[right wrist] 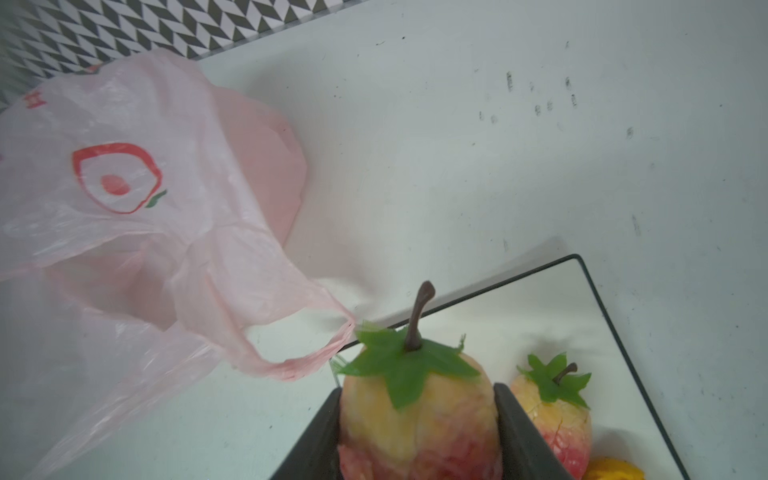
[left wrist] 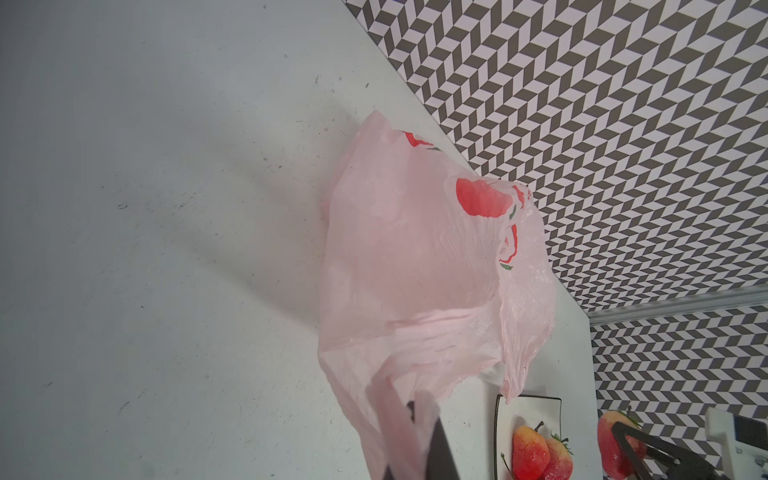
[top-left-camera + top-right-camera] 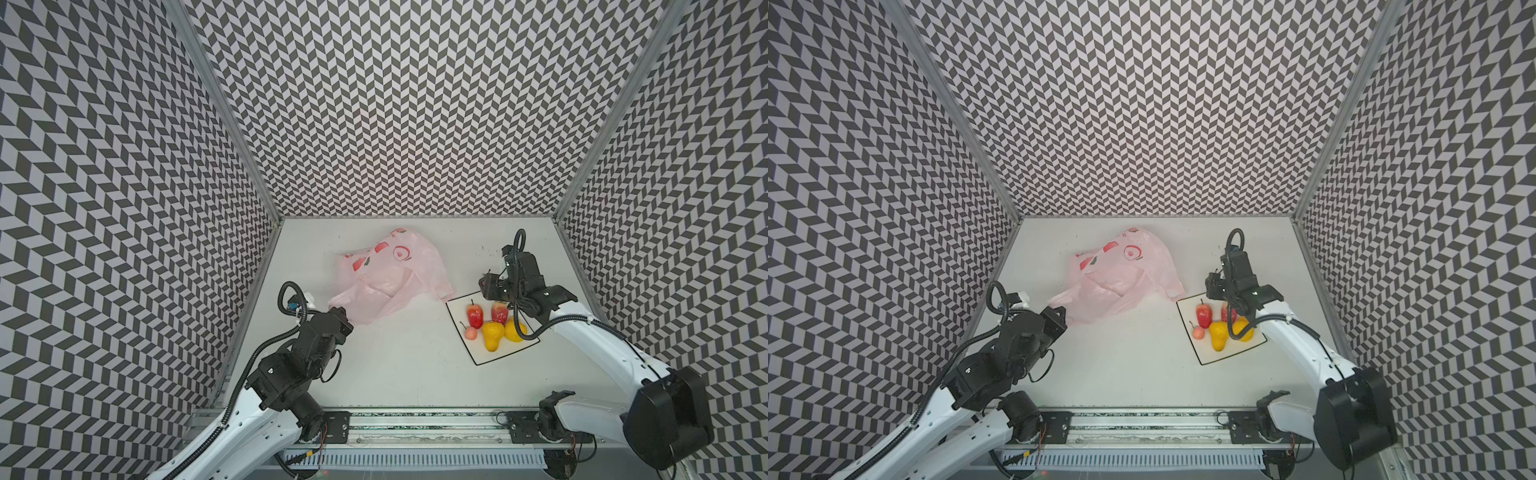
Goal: Take the fake fruits out of the plastic bag
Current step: 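Lower the apple onto the tray and open the right gripper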
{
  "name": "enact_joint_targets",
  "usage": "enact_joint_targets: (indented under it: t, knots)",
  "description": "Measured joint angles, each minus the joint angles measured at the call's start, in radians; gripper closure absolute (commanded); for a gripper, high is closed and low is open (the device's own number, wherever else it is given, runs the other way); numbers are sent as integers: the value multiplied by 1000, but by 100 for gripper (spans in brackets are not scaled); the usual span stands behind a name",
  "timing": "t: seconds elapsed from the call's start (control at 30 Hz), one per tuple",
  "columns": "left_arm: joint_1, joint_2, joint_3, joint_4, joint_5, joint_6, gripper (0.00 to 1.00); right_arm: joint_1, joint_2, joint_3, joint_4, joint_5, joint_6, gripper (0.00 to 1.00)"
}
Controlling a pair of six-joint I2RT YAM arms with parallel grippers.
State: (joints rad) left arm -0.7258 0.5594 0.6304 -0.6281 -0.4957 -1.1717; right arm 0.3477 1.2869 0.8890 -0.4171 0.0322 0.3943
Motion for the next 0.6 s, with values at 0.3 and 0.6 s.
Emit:
enact_joint_targets:
  t: [0.3,0.6]
  knots:
    - [0,-8,-5,0,4,4,100,-5,180,5,10,30,0,55]
    - [0,-11,-13,7,19,10,100,-10,193,-41,48,71,-2,46]
